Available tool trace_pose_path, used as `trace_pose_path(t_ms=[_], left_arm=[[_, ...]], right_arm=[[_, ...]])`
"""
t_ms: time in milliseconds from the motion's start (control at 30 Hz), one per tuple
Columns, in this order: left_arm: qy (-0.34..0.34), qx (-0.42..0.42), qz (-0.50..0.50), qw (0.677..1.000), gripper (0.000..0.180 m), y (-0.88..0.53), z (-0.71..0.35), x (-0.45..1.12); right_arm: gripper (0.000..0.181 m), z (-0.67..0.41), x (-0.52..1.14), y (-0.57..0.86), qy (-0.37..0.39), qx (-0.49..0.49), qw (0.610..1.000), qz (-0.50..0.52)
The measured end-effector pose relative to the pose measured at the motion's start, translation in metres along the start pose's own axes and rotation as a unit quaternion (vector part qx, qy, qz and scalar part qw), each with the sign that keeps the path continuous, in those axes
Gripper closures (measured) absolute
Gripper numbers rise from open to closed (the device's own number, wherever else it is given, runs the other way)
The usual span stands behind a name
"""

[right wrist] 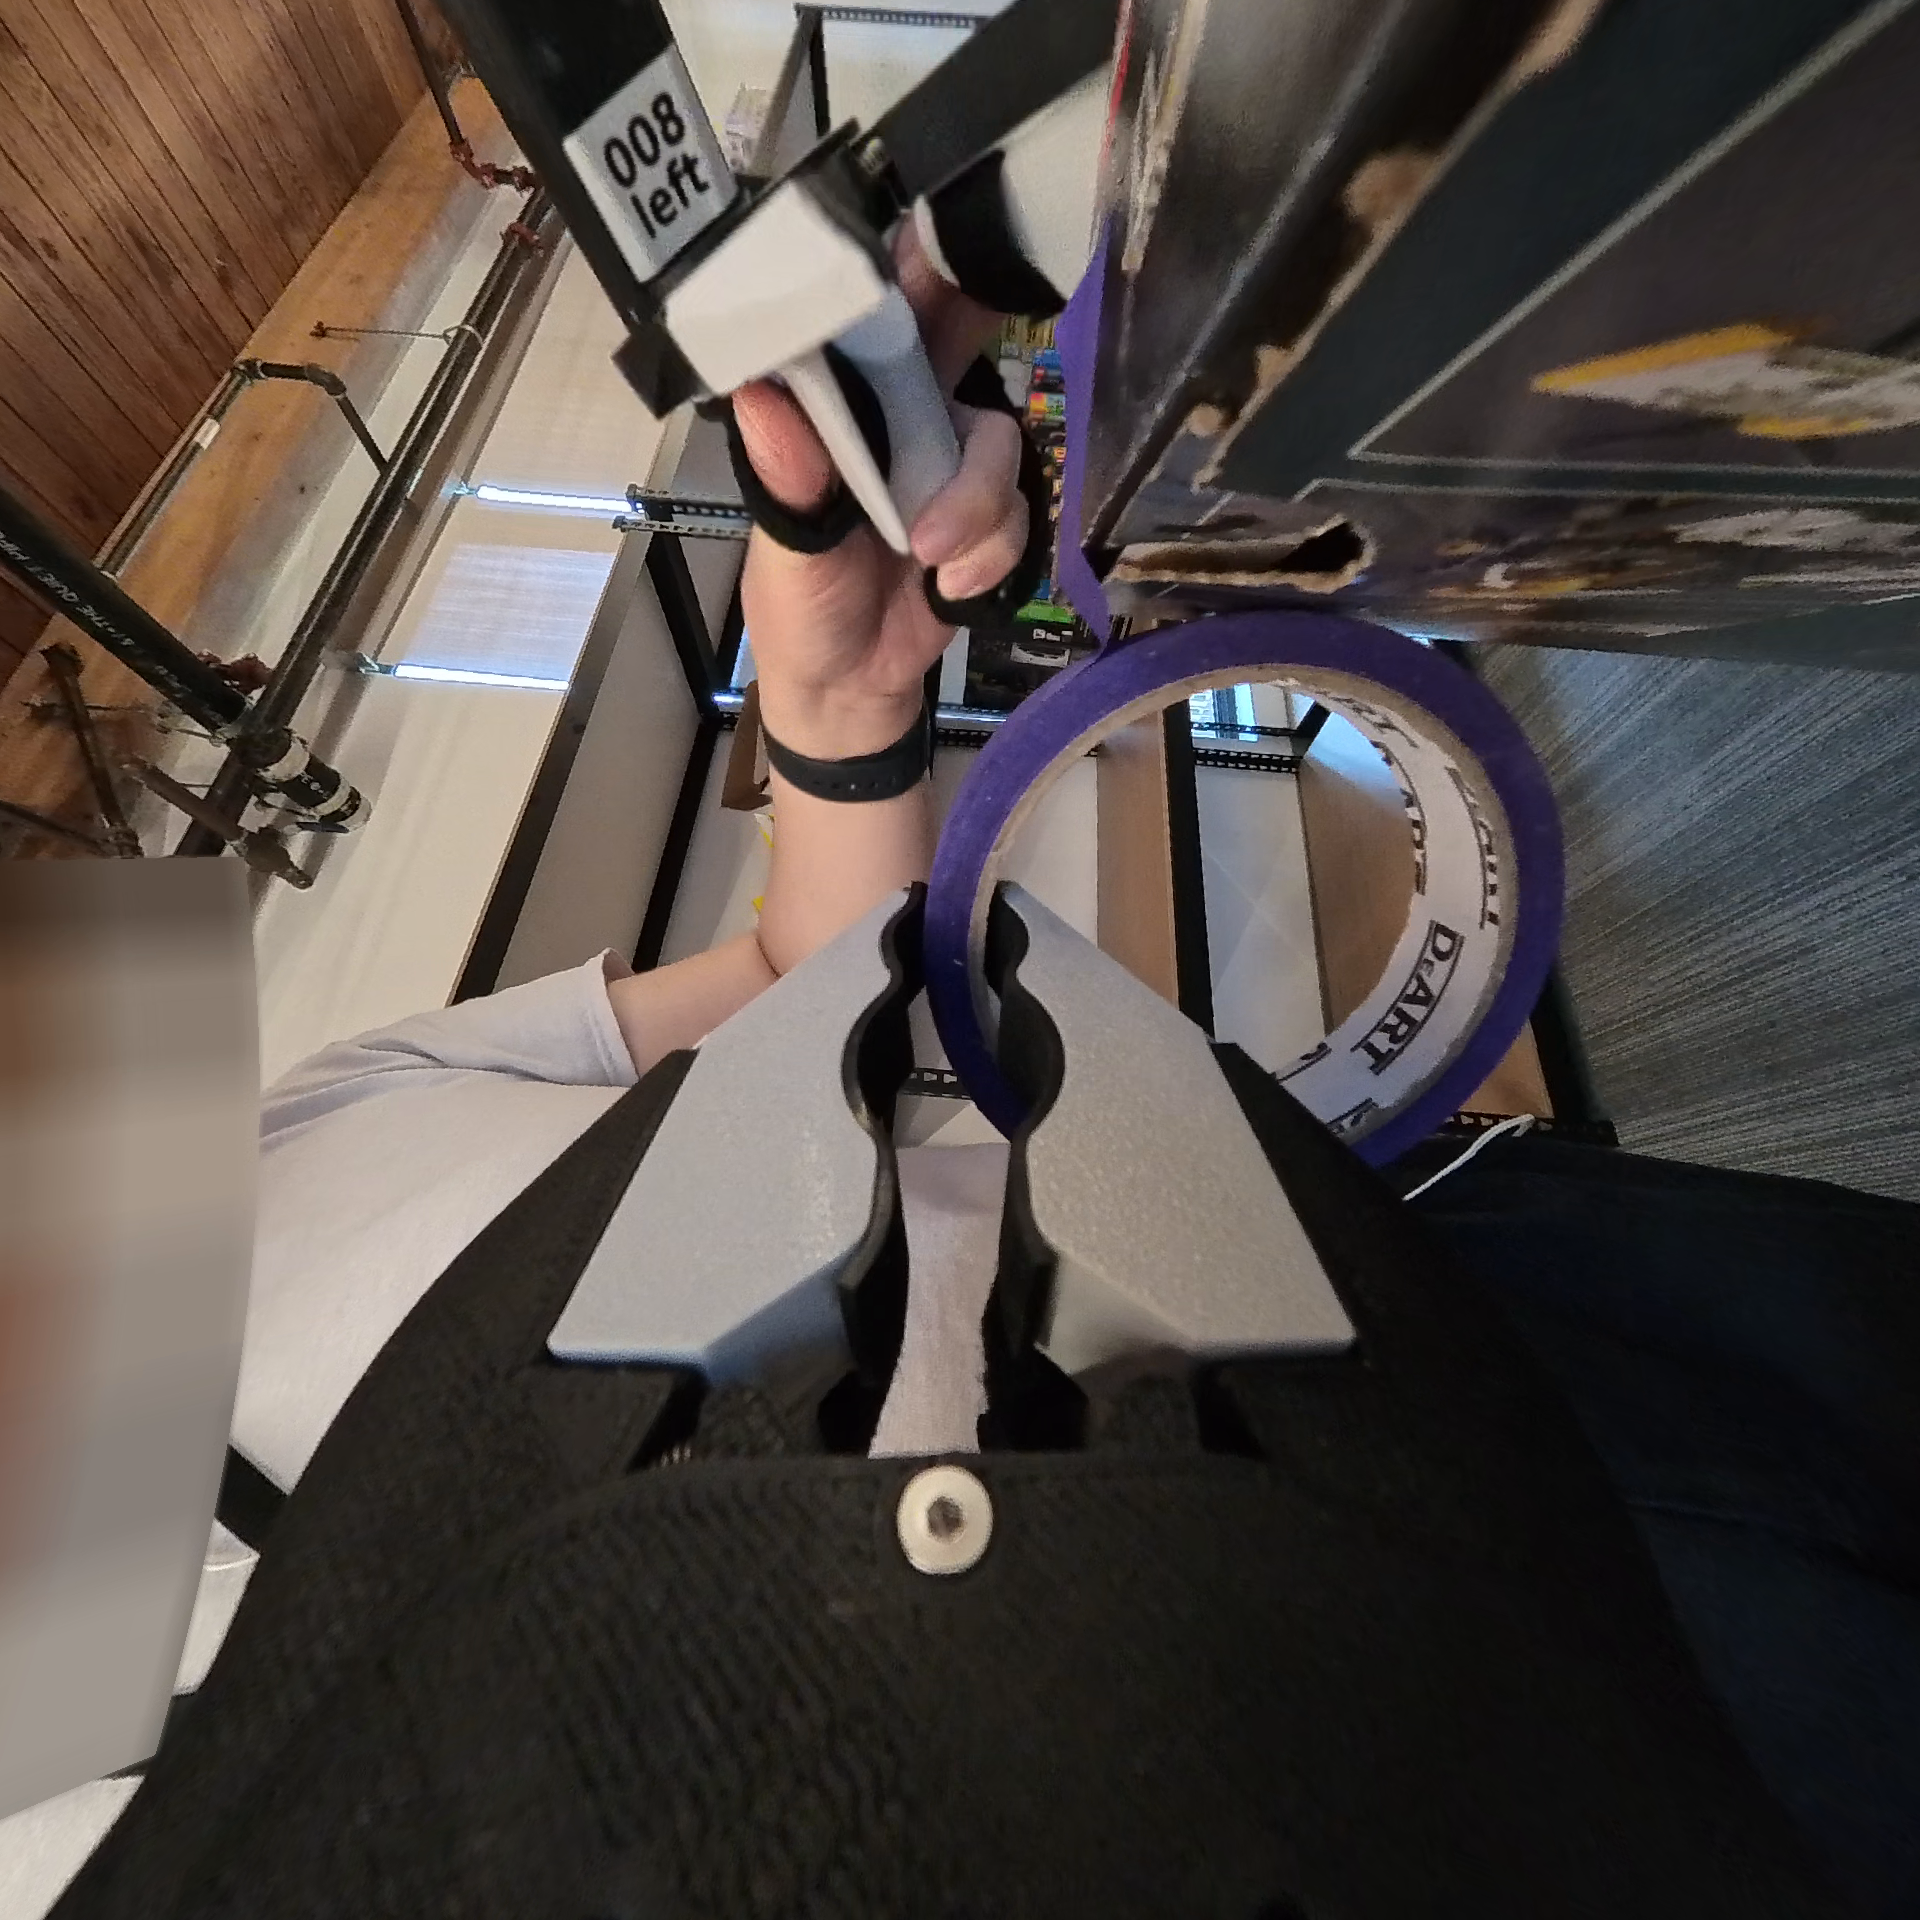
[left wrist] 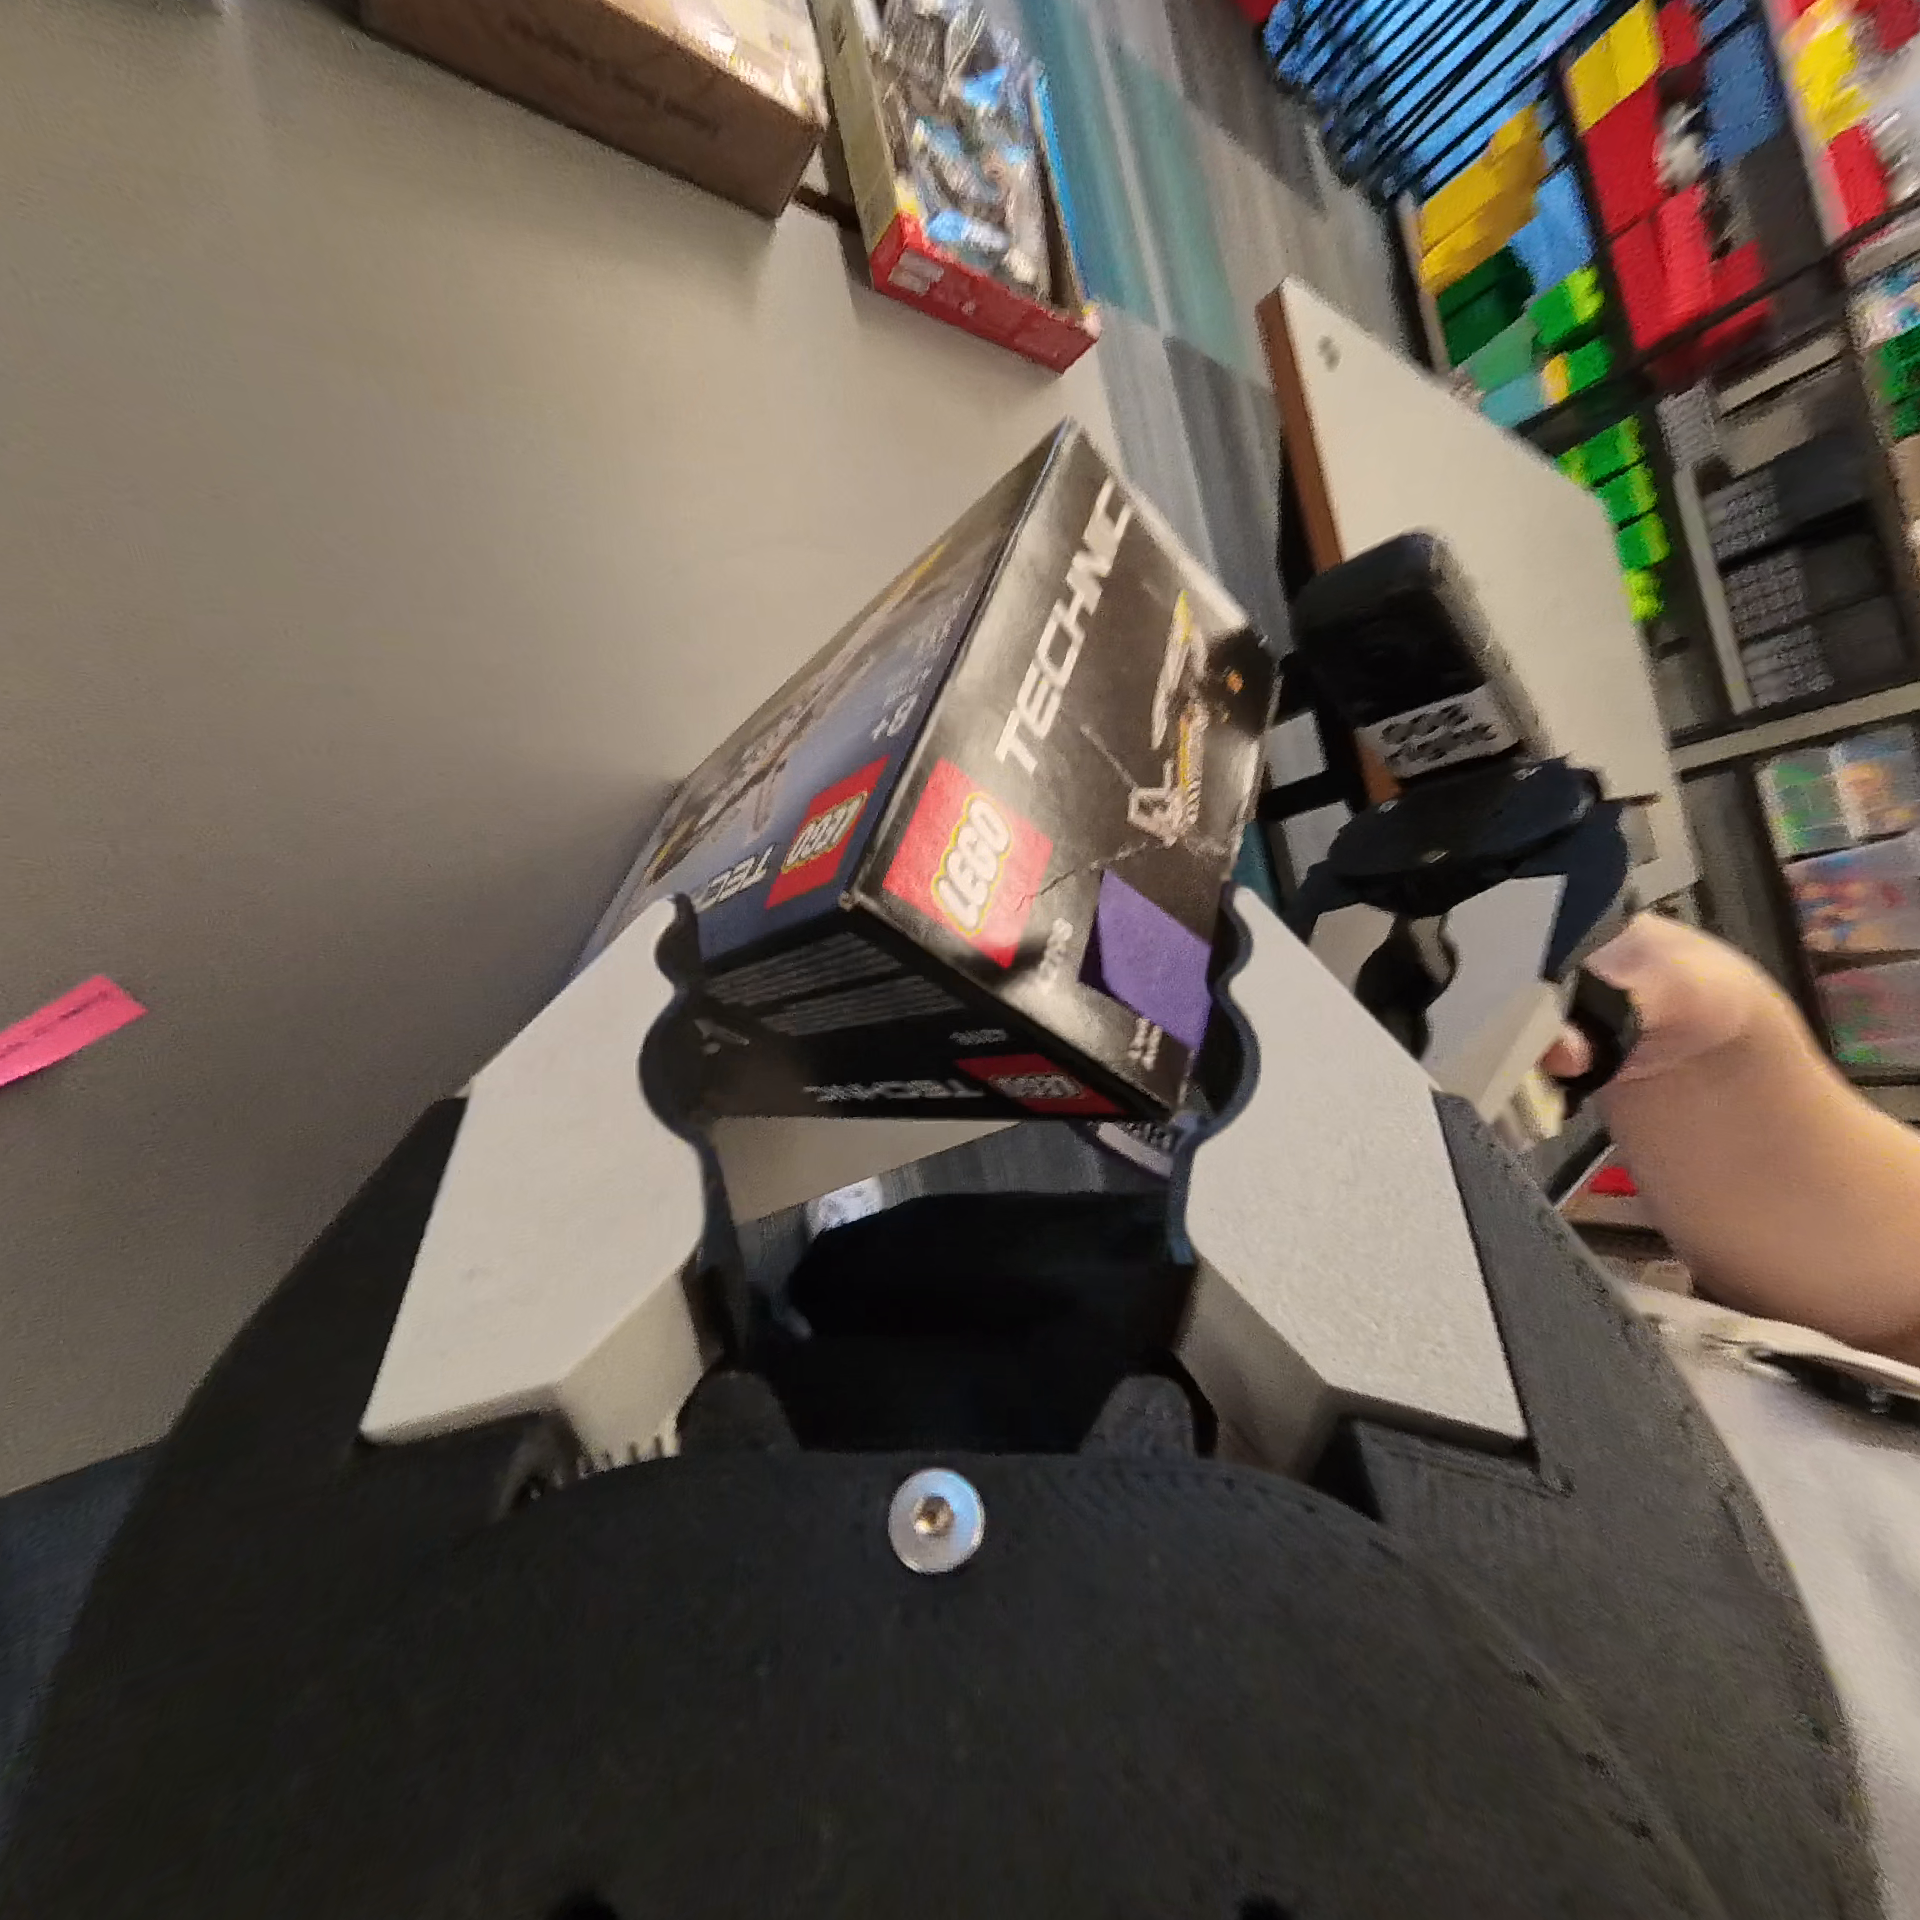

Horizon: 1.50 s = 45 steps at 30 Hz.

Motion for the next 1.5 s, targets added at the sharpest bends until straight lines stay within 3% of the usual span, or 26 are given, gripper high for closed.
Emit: trace_pose_path(t_ms=[67,133,367,467,533,667,800,1133,1267,1400,1500], left_arm=[[-0.019,0.019,-0.036,0.999,0.08,-0.006,0.008,0.004],[-0.011,0.019,-0.041,0.999,0.091,-0.009,0.011,0.007],[0.101,-0.031,0.025,0.994,0.105,-0.016,0.014,0.009],[0.21,-0.047,0.055,0.975,0.09,-0.017,0.008,0.002],[0.236,-0.027,0.05,0.97,0.075,-0.013,0.006,0.001],[0.19,0.067,-0.05,0.978,0.066,-0.015,0.019,0.016],[0.217,0.033,0.002,0.976,0.091,-0.013,0.02,0.018],[0.307,0.012,0.05,0.95,0.107,-0.018,0.02,0.015],[0.356,-0.029,0.089,0.93,0.125,-0.021,0.018,0.007],[0.321,0.013,0.057,0.945,0.098,-0.014,0.021,0.009],[0.283,0.047,0.015,0.958,0.099,-0.012,0.023,0.014]], right_arm=[[0.173,0.0,0.0,0.0,0.0,-0.001,1.0,0.0],[0.173,0.0,0.0,0.0,-0.001,0.0,1.0,-0.001],[0.173,-0.002,-0.001,0.0,0.003,-0.001,1.0,-0.005],[0.173,-0.001,0.0,0.001,-0.003,-0.003,1.0,-0.005],[0.173,-0.002,-0.001,0.002,0.0,0.0,1.0,-0.006],[0.173,-0.002,0.0,0.002,-0.002,-0.002,1.0,-0.005],[0.173,-0.005,0.0,0.002,0.005,-0.003,1.0,-0.006],[0.173,-0.005,0.003,0.003,0.003,-0.008,1.0,-0.009],[0.173,-0.004,0.004,0.004,0.002,-0.006,1.0,-0.009],[0.173,-0.004,0.003,0.004,0.002,-0.007,1.0,-0.006],[0.173,-0.004,0.003,0.004,0.002,-0.008,1.0,-0.005]])
Point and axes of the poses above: each gripper's, where its closed fingertips meet, x out along the fingers, z out of its underside, y = z × x across the jaws, the point moved 4 cm from there along -x, back along the fingers, and after that the axes turned 6 degrees about z, right-handed, at the moved point
